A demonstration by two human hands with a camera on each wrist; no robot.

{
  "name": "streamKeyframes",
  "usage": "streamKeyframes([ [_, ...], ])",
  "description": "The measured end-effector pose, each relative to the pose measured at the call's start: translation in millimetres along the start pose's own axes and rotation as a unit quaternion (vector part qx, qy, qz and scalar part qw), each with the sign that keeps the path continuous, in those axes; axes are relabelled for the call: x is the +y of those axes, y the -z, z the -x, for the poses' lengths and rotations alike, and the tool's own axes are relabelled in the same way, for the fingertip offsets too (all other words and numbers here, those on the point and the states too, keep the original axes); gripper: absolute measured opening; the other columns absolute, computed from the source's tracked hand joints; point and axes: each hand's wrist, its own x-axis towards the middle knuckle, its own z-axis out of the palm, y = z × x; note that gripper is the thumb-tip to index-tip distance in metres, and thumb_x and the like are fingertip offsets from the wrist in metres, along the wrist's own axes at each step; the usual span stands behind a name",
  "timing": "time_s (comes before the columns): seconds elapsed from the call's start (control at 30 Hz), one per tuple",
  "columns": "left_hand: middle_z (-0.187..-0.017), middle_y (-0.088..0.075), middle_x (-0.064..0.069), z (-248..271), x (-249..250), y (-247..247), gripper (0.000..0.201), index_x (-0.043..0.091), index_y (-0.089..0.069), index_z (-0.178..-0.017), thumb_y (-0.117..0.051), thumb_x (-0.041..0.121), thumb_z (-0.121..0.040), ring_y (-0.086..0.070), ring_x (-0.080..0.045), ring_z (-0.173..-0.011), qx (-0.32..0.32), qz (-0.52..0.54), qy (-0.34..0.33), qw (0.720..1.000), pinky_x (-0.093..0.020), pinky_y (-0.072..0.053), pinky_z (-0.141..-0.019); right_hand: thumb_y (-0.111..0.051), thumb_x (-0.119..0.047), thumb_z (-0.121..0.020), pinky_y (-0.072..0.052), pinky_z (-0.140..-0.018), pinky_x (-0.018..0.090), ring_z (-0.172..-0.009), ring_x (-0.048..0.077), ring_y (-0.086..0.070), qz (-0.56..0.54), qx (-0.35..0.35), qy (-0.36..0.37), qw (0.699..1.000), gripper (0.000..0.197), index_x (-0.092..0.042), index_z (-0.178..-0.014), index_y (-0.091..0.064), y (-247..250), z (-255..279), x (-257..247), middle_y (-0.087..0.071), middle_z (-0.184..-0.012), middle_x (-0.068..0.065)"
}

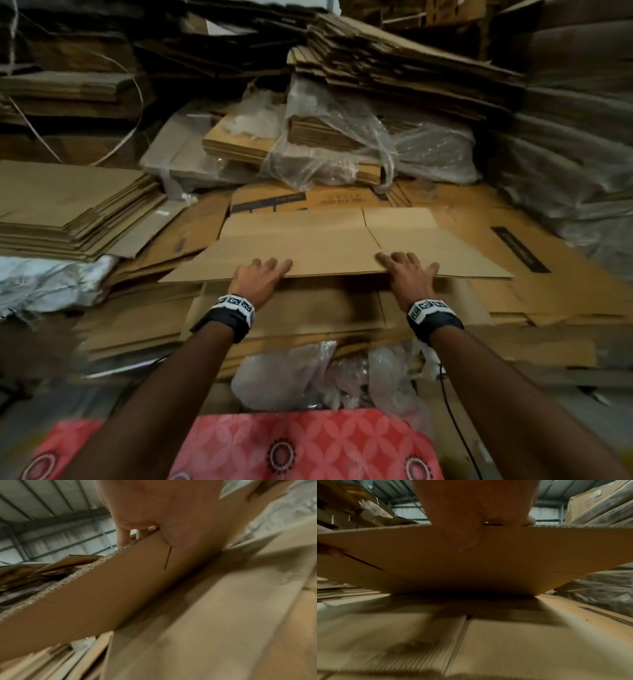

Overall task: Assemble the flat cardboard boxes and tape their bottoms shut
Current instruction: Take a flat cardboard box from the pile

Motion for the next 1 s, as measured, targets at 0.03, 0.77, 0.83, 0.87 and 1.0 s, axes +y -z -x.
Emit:
streamKeyframes([
  [0.03,-0.136,-0.049,-0.006,1.8,2.2,-7.3,0.062,0.033,-0.014,-0.155,-0.038,0.011,-0.102,-0.058,-0.032,-0.107,-0.007,-0.002,0.001,1.0,-0.037,-0.043,-0.059,-0.054,0.001,-0.092,-0.027,-0.106,0.073,-0.138,0.027,-0.04,-0.003,-0.012,0.004,1.0,0.075,-0.043,-0.149,-0.035,-7.2,3.1,-0.7,-0.046,-0.149,-0.001],
  [0.77,-0.144,-0.046,-0.008,34.3,35.6,-93.6,0.068,0.029,-0.022,-0.156,-0.057,0.042,-0.1,-0.058,-0.036,-0.117,-0.108,0.098,0.018,0.989,-0.047,-0.053,-0.086,-0.06,-0.028,-0.1,-0.024,-0.115,0.07,-0.156,0.026,-0.016,-0.067,-0.156,0.03,0.985,0.073,-0.042,-0.16,-0.02,-79.3,50.5,22.7,-0.019,-0.169,-0.005],
  [0.83,-0.147,-0.043,-0.009,35.2,37.2,-96.1,0.068,0.028,-0.021,-0.157,-0.057,0.039,-0.1,-0.056,-0.037,-0.12,-0.111,0.109,0.021,0.988,-0.049,-0.053,-0.088,-0.059,-0.027,-0.101,-0.026,-0.115,0.069,-0.155,0.027,-0.017,-0.059,-0.15,0.024,0.987,0.071,-0.041,-0.16,-0.021,-80.1,53.1,20.0,-0.02,-0.169,-0.005],
  [0.87,-0.148,-0.042,-0.01,36.2,37.6,-96.9,0.068,0.028,-0.021,-0.158,-0.057,0.037,-0.101,-0.055,-0.037,-0.121,-0.111,0.111,0.023,0.987,-0.05,-0.053,-0.088,-0.059,-0.027,-0.101,-0.026,-0.115,0.069,-0.155,0.028,-0.018,-0.055,-0.146,0.023,0.988,0.07,-0.041,-0.16,-0.022,-80.2,54.5,18.8,-0.021,-0.168,-0.005],
  [1.0,-0.147,-0.044,-0.011,43.9,40.8,-92.2,0.064,0.024,-0.027,-0.156,-0.057,0.03,-0.1,-0.055,-0.038,-0.123,-0.11,0.125,0.031,0.985,-0.052,-0.051,-0.09,-0.06,-0.024,-0.1,-0.028,-0.115,0.066,-0.154,0.028,-0.022,-0.059,-0.14,0.013,0.988,0.067,-0.039,-0.157,-0.029,-76.9,59.8,16.7,-0.025,-0.167,-0.004],
])
